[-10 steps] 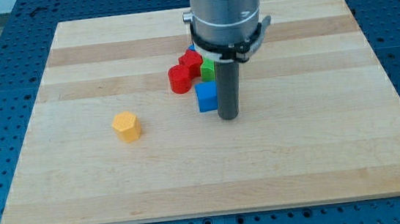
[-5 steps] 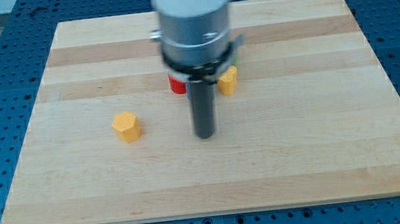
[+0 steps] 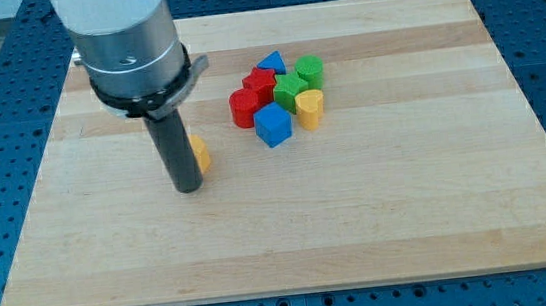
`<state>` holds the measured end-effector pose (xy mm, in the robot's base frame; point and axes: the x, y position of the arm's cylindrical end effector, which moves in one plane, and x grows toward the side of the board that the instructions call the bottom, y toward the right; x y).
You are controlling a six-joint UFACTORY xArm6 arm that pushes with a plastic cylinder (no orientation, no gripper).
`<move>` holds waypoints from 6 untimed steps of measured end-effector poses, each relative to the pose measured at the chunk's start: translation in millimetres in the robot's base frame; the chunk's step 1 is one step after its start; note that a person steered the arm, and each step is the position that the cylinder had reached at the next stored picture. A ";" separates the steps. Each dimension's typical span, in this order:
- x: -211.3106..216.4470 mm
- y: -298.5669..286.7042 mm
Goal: Slide the yellow hexagon closer to the blue cube
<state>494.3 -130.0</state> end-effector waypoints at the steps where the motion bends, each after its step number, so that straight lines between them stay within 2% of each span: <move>1: -5.3 -30.0; 2: -31.7 -17.0; 4: -43.8 52.7; 5: -45.7 59.1; 6: -33.2 36.4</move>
